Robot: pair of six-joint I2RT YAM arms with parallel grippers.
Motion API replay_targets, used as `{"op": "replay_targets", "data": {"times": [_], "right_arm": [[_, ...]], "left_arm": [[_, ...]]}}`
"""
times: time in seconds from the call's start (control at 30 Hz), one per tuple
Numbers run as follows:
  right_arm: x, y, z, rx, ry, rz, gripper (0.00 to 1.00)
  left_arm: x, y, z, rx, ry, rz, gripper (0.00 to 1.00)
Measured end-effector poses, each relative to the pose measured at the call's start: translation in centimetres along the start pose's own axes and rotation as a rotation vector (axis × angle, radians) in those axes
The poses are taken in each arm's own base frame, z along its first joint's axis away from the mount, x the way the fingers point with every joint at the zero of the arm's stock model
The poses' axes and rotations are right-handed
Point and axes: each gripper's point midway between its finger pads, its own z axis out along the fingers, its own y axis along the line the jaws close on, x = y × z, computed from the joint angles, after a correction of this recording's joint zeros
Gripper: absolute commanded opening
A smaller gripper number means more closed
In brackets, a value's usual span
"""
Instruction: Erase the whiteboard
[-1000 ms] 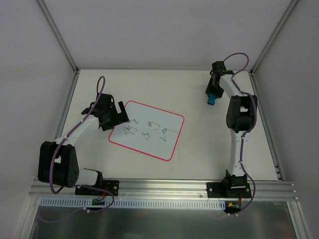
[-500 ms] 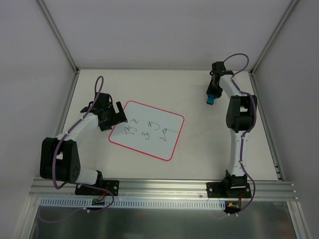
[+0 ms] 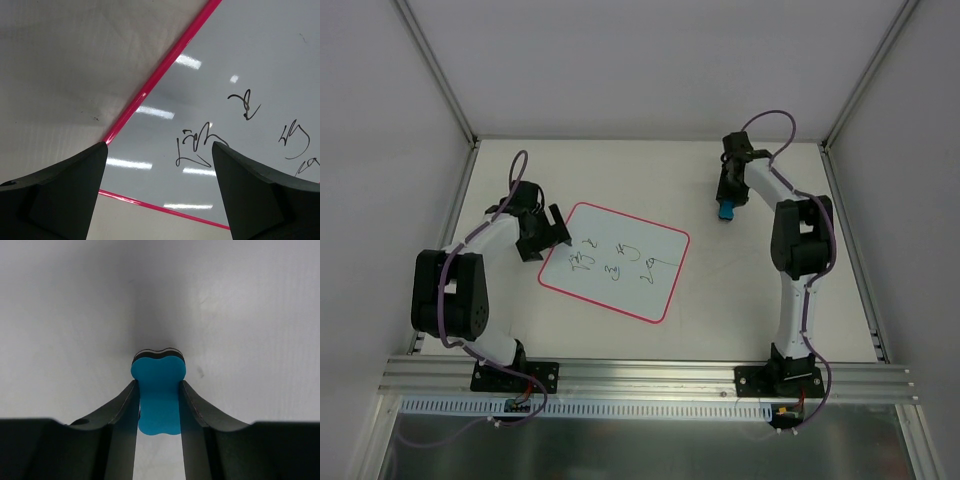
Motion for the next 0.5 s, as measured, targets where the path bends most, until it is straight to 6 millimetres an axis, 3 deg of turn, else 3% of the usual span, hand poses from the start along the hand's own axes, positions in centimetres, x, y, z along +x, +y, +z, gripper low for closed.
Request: {"op": "replay_targets", "data": {"times": [0.07, 0.3, 0.5], "right_arm": [[1.3, 1.9, -1.7, -0.033, -0.005, -0.050, 0.07], [5.8, 10.2, -8.7, -0.255, -0.062, -0.206, 0.07], [9.6, 13.8, -10.9, -0.351, -0.061, -0.298, 0.07]], "left_arm": [[-0.1, 0.0, 0.4, -0.007, 0.010, -0.001, 0.82], [-0.4, 0.7, 1.8, -0.048, 0.033, -0.009, 0.81], [-0.7, 2.4, 2.2, -0.126, 0.022, -0.001, 0.82]]}}
